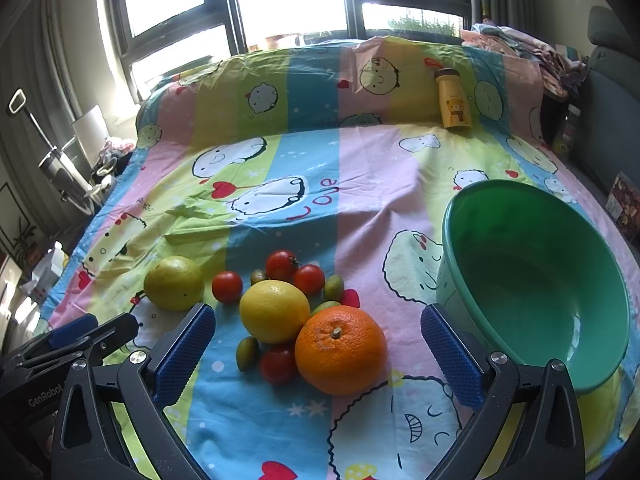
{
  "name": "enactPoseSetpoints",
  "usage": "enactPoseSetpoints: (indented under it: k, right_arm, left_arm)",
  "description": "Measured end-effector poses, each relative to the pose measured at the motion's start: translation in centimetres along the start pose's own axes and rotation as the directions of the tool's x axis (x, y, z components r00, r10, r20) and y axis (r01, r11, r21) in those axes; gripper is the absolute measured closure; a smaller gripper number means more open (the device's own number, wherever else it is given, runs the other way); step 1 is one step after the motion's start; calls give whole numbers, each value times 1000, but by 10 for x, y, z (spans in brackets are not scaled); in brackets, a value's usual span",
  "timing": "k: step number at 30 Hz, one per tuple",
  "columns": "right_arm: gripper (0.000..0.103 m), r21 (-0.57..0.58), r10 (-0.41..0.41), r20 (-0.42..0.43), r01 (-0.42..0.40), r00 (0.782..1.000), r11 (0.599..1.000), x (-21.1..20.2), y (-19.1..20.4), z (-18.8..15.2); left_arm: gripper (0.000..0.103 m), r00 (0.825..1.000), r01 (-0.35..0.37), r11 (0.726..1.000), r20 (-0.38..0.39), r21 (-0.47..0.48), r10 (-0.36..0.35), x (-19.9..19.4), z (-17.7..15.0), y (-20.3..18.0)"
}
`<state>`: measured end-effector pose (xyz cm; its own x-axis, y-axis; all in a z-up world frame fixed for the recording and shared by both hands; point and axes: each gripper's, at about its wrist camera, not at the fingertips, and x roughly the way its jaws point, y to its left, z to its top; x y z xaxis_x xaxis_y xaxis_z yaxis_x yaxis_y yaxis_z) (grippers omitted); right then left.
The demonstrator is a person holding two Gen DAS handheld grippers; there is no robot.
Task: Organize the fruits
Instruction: 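Move the right gripper toward the yellow-green pear in the fruit cluster, then close the right gripper around the yellow-green pear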
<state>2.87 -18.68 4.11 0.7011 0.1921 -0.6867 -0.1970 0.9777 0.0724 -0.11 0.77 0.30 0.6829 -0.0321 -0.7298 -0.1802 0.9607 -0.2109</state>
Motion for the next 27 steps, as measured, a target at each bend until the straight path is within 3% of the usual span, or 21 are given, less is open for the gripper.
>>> enactPoseSetpoints:
  k: [7,9,12,14,17,21,25,27]
  right_arm:
    - [8,0,54,4,-54,999,999,-5,8,4]
    - [24,10,91,0,-91,996,996,-8,11,10]
    - [32,50,200,-36,-198,979,979,-6,12,27]
    - [38,69,312,-73,-308,947,949,1,15,42]
    - [48,120,415,-162,-400,895,909,25,24,60]
    - [52,173,467,-229,-437,854,883,59,37,76]
    - [52,262,566,-303,-504,766,823,96,44,75]
    - [52,278,573,-348,-501,742,819,114,50,72]
  left_arm:
    - [32,999,44,999,-28,-24,-45,-1,6,4]
    - [36,997,71,997,-29,-33,-72,-3,13,7]
    - [37,997,76,997,-22,-34,-77,-6,29,7]
    - [38,996,83,996,-26,-32,-84,-6,42,7]
    - [38,987,142,989,-70,-31,-144,4,60,4]
    - [43,977,169,983,-124,-66,-176,26,69,9]
    - [49,967,179,976,-163,-121,-198,42,60,20]
    - [50,962,172,976,-190,-132,-195,48,56,21]
